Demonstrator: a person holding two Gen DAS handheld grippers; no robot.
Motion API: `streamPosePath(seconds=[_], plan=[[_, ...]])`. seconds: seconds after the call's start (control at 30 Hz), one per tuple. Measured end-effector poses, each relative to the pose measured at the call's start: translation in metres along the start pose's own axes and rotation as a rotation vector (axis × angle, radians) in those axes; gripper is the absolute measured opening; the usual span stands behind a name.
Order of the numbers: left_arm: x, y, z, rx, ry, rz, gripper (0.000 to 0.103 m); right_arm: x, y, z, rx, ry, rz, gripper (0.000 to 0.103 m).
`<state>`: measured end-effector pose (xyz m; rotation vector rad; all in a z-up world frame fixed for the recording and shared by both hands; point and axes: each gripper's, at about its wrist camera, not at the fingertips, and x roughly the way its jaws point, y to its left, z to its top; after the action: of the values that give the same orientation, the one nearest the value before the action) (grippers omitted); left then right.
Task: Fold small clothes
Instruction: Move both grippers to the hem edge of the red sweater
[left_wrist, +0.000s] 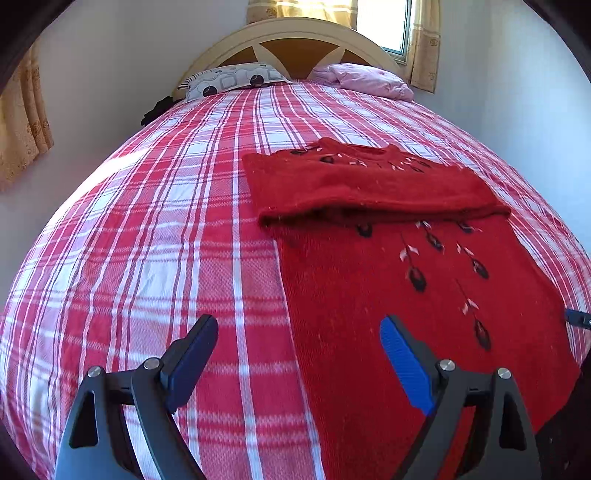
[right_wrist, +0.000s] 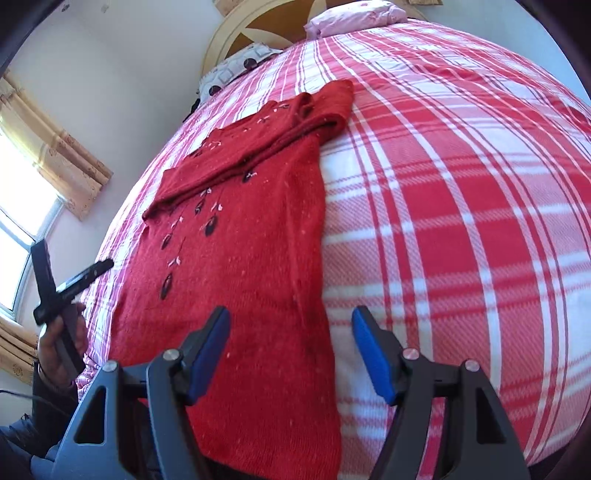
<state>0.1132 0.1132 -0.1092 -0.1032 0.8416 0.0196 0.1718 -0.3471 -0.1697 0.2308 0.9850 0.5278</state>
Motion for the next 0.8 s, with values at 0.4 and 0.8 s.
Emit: streamPosePath(seconds=[0.4, 0.8], plan=[[-0.018, -0.012, -0.038, 0.006, 0.02, -0.044, 0.09, -0.013, 0.003, -0.039, -0.003, -0.007, -0.016, 0.071], [-0.019, -0.016, -0.084, 0.0, 0.089, -0.086, 0.089, -0.019, 0.005, -0.057, 0.016, -0.019, -0.013, 0.068]])
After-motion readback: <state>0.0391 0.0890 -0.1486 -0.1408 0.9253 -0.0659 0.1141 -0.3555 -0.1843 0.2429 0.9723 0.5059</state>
